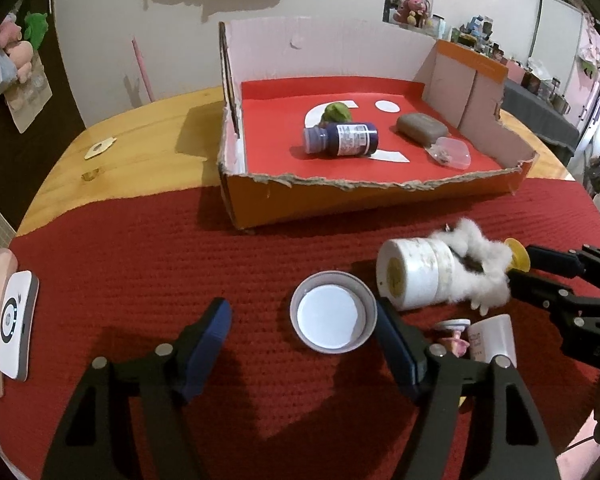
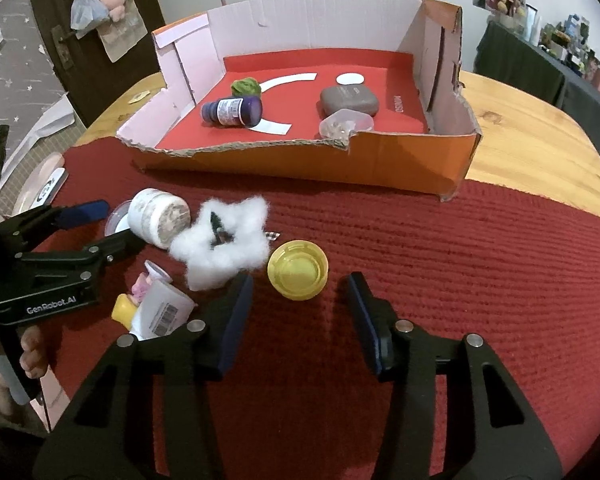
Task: Organize objects
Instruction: 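Grasp the white round lid with the left gripper while the right grasps the yellow cap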
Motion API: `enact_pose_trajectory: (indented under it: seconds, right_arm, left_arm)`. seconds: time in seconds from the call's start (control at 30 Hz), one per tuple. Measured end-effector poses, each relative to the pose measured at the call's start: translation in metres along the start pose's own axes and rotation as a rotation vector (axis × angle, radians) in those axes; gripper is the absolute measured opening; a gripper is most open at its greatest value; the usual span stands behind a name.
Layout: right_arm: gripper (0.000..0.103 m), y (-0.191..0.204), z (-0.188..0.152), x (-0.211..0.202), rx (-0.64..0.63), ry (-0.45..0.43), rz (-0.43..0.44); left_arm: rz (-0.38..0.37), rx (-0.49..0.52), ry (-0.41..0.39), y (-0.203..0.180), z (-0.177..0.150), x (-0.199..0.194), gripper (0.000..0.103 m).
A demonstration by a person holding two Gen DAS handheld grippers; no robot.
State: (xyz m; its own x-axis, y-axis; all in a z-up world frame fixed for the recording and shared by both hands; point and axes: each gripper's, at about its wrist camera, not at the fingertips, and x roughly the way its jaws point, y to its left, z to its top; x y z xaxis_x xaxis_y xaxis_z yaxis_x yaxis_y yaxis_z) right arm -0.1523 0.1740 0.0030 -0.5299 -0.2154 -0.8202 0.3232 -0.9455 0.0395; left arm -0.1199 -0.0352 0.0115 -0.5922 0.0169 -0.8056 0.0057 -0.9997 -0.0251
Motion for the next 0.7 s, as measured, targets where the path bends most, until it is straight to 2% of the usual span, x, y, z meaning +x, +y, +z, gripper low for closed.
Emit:
enact_pose_trajectory:
  seconds: [0.17,0.3,0.37,0.7]
  right_arm:
    - [0.03,-0.0008,0.0029,0.0023,-0.013,-0.003,-0.033]
    - [0.03,0.0002,0.0037,0.0031,-0.022,-0.003,-0.04]
    - [0.03,0.0006,0.0035,0.003,-0.024,-0.003,-0.043]
    - [0.03,0.0018,0.0021,0.0004,-0.008,-0.002,-0.03]
  left_arm:
    - [0.003,-0.007,-0.009,-0.0002,0.0016,0.0003,0.065]
    - [0.001,-0.014,-0.014,0.0007,0.0032,0.0,0.048]
    - [-0.002,-0.019,-0.014,0.0014,0.0037,0.0,0.043]
    - [-0.009,-0.032,-0.015,0.0035,0.0019,-0.0022,0.042]
